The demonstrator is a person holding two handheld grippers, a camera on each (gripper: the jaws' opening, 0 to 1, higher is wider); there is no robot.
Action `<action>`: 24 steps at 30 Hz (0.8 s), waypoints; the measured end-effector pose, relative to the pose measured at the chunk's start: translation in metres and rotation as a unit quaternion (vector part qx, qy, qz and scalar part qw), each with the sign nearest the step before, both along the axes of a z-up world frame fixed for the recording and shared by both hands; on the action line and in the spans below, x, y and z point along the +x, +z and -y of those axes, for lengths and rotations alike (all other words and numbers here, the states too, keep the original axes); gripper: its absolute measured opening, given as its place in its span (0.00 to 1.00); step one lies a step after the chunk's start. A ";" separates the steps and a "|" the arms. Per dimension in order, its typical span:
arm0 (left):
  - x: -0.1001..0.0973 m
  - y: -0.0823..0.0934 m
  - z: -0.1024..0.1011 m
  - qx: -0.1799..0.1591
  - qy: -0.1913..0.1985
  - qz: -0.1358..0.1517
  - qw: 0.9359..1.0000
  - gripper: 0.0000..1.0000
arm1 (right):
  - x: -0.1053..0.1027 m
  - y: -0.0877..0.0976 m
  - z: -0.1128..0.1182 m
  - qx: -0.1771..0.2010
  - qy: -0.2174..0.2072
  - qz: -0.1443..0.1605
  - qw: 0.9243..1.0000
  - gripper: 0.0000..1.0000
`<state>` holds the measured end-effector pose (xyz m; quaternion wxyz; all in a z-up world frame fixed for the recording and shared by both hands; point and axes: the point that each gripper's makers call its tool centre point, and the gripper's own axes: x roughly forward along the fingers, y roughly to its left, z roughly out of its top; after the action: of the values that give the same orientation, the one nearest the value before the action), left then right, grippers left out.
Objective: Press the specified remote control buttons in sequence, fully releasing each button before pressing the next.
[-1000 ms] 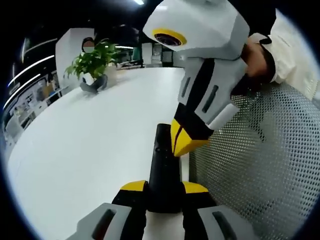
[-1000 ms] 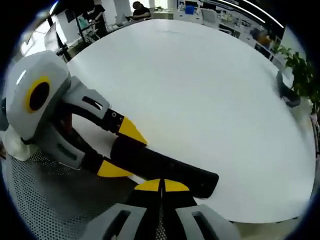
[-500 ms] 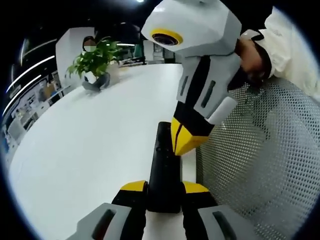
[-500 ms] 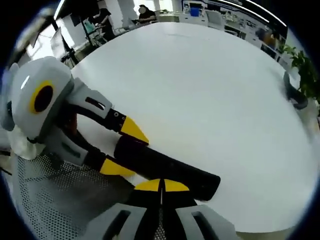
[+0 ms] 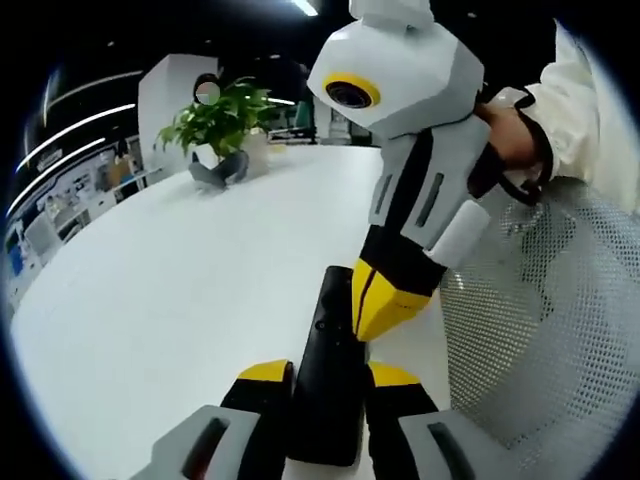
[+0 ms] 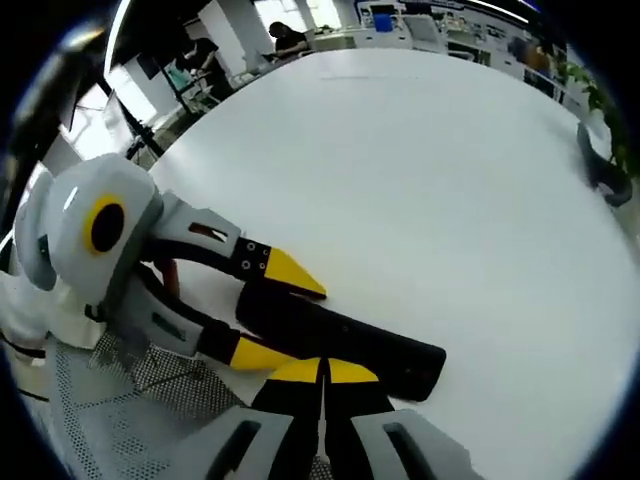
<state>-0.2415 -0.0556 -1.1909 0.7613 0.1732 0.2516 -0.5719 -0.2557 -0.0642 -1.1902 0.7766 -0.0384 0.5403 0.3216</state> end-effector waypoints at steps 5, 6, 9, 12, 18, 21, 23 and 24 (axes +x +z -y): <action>0.010 0.000 -0.003 -0.012 0.003 0.007 1.000 0.26 | 0.012 0.002 -0.001 0.049 -0.010 -0.024 0.998 0.00; 0.009 0.002 -0.004 -0.011 -0.003 0.010 1.000 0.26 | 0.013 0.002 -0.002 0.057 -0.014 -0.026 0.998 0.00; 0.009 0.004 -0.011 0.012 -0.010 0.015 1.000 0.26 | 0.015 0.004 -0.004 0.090 -0.039 -0.010 0.995 0.00; 0.006 0.005 -0.027 0.023 -0.005 -0.001 1.000 0.25 | 0.019 0.004 -0.003 0.098 -0.055 0.009 0.994 0.00; 0.015 0.010 -0.059 0.032 0.033 0.002 0.999 0.25 | 0.016 -0.004 -0.001 0.097 -0.056 -0.022 0.994 0.00; 0.011 0.011 -0.054 0.032 0.022 -0.001 0.999 0.24 | 0.017 0.000 -0.006 0.089 -0.049 -0.022 0.995 0.00; 0.008 0.011 -0.051 0.027 0.020 -0.002 0.999 0.24 | 0.018 0.005 -0.010 0.098 -0.057 -0.017 0.993 0.00; 0.008 0.010 -0.047 0.026 0.018 -0.002 1.000 0.24 | 0.018 0.010 -0.014 0.121 -0.066 -0.020 0.990 0.00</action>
<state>-0.2338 -0.0087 -1.1807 0.7664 0.1869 0.2708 -0.5516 -0.2372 -0.0506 -1.1802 0.7843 0.0978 0.5141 0.3333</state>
